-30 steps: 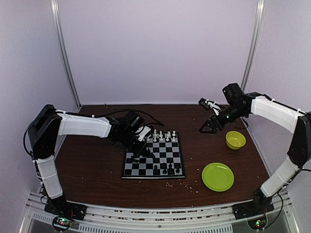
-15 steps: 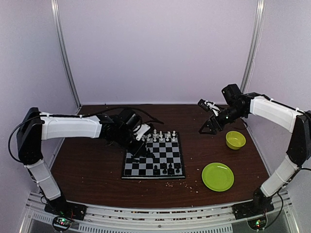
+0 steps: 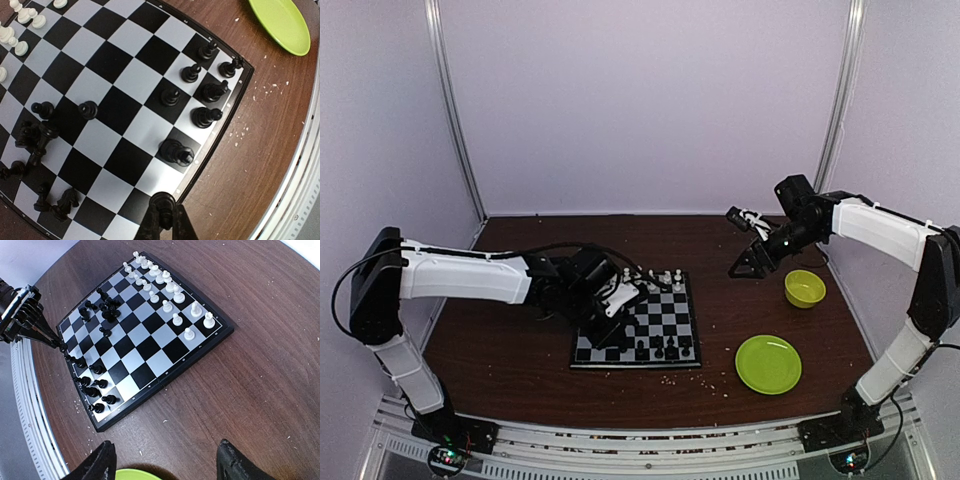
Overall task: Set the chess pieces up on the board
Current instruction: Place the bishop on f8.
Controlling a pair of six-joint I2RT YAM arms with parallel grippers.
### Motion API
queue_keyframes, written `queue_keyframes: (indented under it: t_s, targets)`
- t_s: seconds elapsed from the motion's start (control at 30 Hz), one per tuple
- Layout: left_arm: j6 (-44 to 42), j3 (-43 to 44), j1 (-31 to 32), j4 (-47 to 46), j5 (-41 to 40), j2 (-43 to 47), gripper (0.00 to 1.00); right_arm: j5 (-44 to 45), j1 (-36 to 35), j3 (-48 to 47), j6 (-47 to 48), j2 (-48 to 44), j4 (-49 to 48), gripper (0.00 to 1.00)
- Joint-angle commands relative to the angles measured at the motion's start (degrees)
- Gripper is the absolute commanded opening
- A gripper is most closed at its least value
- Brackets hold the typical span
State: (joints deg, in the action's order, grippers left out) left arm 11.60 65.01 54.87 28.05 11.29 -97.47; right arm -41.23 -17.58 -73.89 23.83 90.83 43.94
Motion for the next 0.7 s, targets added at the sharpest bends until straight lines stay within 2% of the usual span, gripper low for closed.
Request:
queue_keyframes:
  t_s: [0.0,0.47,0.67]
  targets:
    - [-0.9,-0.8,0.1,-1.2,0.5,-0.9,0.00,-1.1,0.2,-1.7,0.1,0.3,0.4,0.68]
    - [-0.3,-1.5,0.1,1.0,-3.4,-2.8,0.00,-1.5,0.2,-2.0,0.6,1.3,1.2,0.68]
    - [1.0,-3.7,0.0,-1.2,-3.3,-2.2,0.00,-1.6,0.2,-2.1,0.9,1.4,1.5,0.68]
